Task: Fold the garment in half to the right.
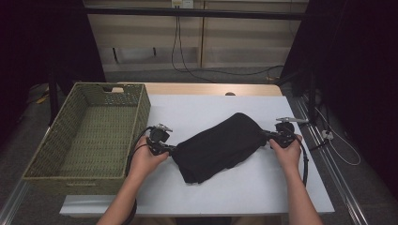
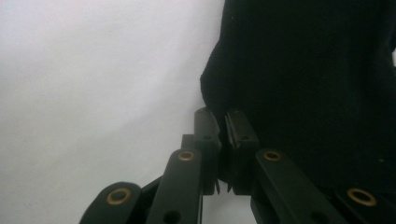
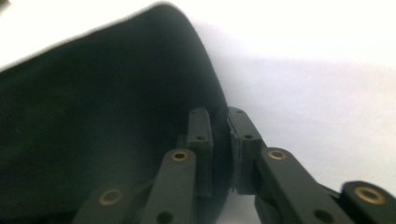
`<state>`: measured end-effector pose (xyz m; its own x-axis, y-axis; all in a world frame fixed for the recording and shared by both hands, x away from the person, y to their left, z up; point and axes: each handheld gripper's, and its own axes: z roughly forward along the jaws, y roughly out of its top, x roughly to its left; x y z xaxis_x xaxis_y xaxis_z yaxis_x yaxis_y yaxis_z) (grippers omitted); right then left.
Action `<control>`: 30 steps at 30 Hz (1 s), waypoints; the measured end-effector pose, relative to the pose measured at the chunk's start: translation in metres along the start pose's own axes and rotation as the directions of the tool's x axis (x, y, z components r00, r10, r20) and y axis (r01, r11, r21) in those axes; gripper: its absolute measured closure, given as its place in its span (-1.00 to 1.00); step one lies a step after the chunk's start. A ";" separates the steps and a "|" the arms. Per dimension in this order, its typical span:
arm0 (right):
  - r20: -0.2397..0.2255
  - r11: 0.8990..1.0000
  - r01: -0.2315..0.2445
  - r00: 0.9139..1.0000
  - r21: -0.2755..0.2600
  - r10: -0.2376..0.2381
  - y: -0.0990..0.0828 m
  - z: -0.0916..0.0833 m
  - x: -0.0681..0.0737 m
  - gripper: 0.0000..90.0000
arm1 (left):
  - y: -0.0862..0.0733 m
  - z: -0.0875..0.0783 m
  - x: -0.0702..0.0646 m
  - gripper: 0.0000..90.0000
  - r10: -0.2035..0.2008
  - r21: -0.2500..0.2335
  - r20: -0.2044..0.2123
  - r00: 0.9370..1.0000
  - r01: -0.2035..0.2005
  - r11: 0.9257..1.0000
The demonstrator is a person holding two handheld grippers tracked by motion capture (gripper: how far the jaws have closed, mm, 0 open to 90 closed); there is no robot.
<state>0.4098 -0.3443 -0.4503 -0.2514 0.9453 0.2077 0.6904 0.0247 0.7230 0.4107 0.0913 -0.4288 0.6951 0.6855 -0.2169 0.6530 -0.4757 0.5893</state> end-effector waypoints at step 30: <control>0.078 0.998 0.047 0.996 0.043 -0.050 -0.017 0.004 0.034 -0.02 | 0.002 0.007 0.005 0.84 0.002 -0.005 -0.027 1.000 -0.002 1.000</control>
<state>0.3922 -0.3116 -0.4586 -0.2319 0.9654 0.1195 0.7068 0.0828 0.7026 0.4173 0.0896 -0.4346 0.6879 0.6992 -0.1947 0.6501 -0.4743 0.5936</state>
